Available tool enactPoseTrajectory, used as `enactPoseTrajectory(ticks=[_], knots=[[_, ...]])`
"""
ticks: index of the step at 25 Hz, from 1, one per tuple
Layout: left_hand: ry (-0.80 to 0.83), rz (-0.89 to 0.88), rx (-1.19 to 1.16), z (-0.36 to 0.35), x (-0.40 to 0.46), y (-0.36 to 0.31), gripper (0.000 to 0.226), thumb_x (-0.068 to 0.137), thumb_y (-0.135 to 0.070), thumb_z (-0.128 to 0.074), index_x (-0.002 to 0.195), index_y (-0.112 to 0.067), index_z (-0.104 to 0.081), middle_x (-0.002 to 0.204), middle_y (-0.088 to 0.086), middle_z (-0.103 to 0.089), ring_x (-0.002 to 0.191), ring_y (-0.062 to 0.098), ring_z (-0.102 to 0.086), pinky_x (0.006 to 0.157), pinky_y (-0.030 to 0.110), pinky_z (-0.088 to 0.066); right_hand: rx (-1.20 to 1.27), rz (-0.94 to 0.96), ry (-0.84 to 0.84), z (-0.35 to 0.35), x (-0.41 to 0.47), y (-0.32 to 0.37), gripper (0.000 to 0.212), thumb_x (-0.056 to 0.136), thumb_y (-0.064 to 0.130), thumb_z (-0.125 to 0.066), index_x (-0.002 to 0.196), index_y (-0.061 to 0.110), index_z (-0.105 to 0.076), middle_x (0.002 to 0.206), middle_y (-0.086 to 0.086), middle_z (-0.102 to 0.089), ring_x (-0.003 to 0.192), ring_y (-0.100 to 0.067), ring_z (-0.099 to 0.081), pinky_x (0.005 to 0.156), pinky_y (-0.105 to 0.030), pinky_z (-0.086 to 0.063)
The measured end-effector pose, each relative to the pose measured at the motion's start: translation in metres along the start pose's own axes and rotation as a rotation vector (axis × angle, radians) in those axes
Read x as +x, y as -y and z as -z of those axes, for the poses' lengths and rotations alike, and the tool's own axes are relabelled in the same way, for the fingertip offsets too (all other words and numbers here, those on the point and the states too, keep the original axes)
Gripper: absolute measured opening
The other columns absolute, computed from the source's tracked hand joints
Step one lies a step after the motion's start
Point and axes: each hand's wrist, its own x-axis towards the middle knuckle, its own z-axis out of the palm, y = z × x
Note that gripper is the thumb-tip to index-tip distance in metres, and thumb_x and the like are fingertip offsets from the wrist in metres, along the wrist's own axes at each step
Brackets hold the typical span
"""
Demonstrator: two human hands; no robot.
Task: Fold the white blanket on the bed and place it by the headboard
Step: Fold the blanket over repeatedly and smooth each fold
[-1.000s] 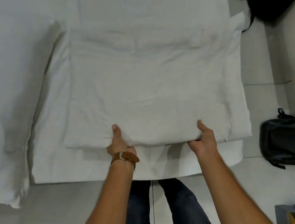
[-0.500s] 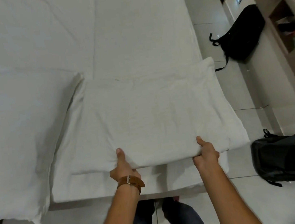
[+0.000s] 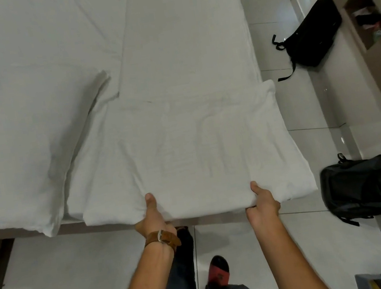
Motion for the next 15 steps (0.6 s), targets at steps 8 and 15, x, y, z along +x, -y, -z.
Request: enactPoseTrajectory(ticks=[8,15], knots=[[-0.039,0.053,0.003,0.053,-0.045,0.028,0.038,0.090,-0.023,-0.087,0.119,-0.019,-0.062,0.125,0.006,-0.072,0.102,0.025,-0.073,0.092,0.046,-0.063,-0.016,-0.028,-0.032,0.068,-0.020,0.010,0.054,0.088,-0.005,-0.084,0.137,0.011,-0.071,0.129,-0.009,-0.078,0.115,-0.031,-0.077,0.105,-0.052,-0.062],[0.034,-0.031,-0.028,-0.005,-0.044,-0.007,0.043,0.089,-0.023,-0.089,0.126,-0.018,-0.069,0.113,-0.002,-0.076,0.094,0.016,-0.077,0.073,0.034,-0.067,0.048,0.050,0.000,0.012,-0.029,0.042,0.036,0.083,-0.002,-0.081,0.112,0.020,-0.076,0.110,0.002,-0.083,0.095,-0.023,-0.078,0.077,-0.037,-0.066]])
